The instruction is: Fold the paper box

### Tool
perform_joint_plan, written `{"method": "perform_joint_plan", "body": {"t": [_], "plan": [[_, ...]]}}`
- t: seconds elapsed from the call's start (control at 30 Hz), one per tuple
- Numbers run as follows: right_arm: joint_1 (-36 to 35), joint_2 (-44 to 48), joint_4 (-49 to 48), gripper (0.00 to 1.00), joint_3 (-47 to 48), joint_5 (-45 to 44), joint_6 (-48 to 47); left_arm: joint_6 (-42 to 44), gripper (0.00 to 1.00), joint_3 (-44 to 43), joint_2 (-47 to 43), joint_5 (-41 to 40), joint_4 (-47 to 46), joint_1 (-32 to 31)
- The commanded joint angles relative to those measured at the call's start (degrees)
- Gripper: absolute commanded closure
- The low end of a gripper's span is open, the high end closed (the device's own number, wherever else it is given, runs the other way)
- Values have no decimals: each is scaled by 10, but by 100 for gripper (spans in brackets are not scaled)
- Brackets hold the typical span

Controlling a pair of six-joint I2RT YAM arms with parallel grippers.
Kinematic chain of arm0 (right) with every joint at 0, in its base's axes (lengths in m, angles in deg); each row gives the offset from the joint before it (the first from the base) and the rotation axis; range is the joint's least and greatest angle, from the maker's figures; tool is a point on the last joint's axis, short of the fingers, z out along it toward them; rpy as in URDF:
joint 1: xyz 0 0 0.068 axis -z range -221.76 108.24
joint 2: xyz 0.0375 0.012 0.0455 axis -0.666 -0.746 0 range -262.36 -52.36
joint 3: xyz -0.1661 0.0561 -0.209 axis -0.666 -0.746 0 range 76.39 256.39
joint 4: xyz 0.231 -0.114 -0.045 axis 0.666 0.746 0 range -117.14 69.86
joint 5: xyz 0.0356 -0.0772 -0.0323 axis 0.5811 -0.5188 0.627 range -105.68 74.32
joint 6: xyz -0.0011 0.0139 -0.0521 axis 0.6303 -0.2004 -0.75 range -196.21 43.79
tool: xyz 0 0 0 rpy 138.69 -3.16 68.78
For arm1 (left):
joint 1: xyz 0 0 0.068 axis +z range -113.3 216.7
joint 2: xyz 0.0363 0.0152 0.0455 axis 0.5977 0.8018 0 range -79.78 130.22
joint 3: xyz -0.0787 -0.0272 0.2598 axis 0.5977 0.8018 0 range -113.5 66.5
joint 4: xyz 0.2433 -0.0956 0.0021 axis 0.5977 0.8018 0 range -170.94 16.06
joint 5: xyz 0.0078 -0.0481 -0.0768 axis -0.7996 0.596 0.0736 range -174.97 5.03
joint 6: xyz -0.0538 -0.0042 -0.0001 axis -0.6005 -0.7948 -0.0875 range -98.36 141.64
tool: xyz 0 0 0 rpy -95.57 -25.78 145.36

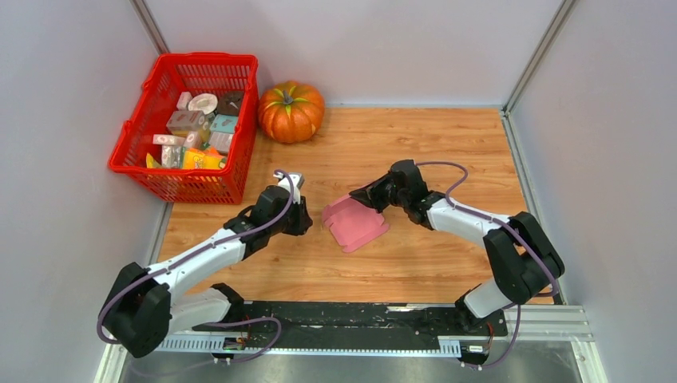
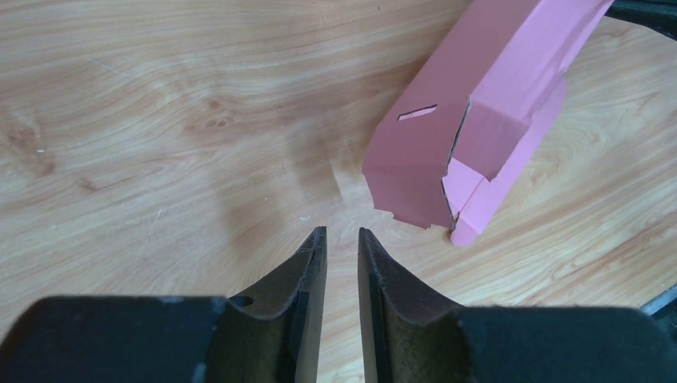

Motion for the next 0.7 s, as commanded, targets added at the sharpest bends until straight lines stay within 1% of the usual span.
{"method": "perform_joint_plan", "body": {"t": [0.0, 0.1, 0.13, 0.27, 0.4, 0.5, 0.67], "plan": [[2, -7, -149, 100, -44, -2, -57, -1, 73, -3, 35, 24, -61, -1], [2, -13, -196, 100, -59, 2, -97, -14, 74, 12, 61, 47, -106, -1], [2, -14, -197, 100, -62, -2, -104, -16, 73, 16, 70, 54, -126, -2], [1, -29, -184, 100, -57, -1, -123, -13, 72, 22, 88, 64, -149, -4], [2, -50, -169, 100, -42, 9, -107, 12, 68, 12, 101, 79, -163, -9], [1, -64, -156, 100, -25, 20, -92, 25, 68, -8, 123, 94, -160, -11], [2, -75, -149, 100, -16, 28, -57, 15, 69, -32, 152, 125, -191, -27]]}}
